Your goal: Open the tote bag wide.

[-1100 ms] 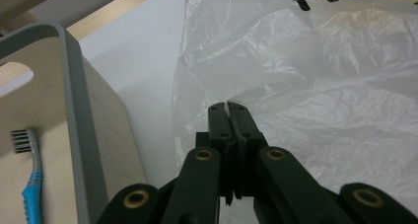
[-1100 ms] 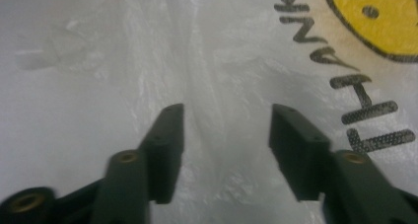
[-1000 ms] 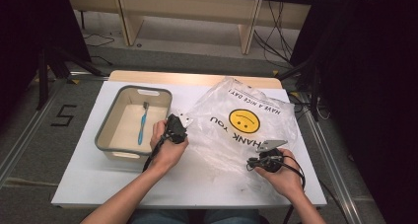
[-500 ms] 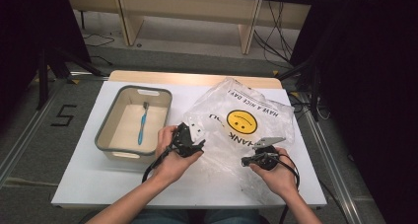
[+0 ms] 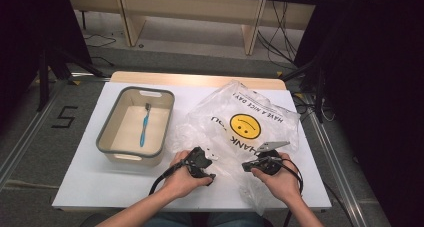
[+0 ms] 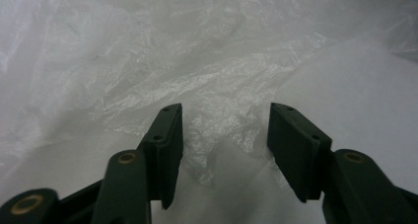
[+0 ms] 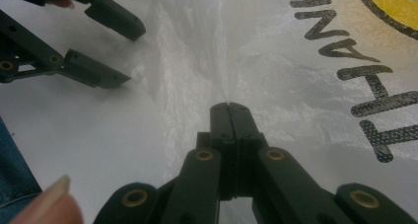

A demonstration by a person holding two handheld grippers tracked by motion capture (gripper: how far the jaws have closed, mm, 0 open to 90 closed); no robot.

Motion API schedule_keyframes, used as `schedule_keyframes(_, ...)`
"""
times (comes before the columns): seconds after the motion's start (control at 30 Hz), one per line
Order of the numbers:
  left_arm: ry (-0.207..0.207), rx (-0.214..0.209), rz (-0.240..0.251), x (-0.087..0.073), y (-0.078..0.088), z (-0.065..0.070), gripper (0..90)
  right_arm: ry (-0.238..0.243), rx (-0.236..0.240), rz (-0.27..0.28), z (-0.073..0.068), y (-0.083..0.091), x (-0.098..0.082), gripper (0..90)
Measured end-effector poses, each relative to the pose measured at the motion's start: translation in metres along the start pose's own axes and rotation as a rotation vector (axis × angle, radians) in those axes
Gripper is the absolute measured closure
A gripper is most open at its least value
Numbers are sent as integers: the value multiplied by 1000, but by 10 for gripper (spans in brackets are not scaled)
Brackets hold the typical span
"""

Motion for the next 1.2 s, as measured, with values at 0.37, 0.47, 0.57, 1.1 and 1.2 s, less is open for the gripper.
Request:
schedule_keyframes(0.37, 11, 24, -2, 1, 0, 4, 735, -30, -9, 7, 3, 1, -2, 900)
schedule_keyframes(0.47, 15, 30, 8, 2, -1, 3, 845, -44, -17, 12, 4, 3, -2, 900)
schedule_keyframes(0.57, 6, 39, 14, 2, -1, 3, 892, -48, -15, 8, 4, 4, -3, 900)
schedule_keyframes(1.1, -25, 73, 17, -5, 6, -12, 894, 1, -45, 42, -5, 5, -1, 677)
schedule_keyframes(1.2, -31, 74, 17, -5, 6, -12, 894, 88, -55, 107, -6, 2, 8, 538)
Point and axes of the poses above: each handheld gripper's, and its own axes: y roughly backward along the jaws, x roughly out of its top, z roughly to its right, the point moved 7 cm from there along -y, roughly forward along the jaws, and after that the axes turned 6 degrees about z, right-handed, at the moved point
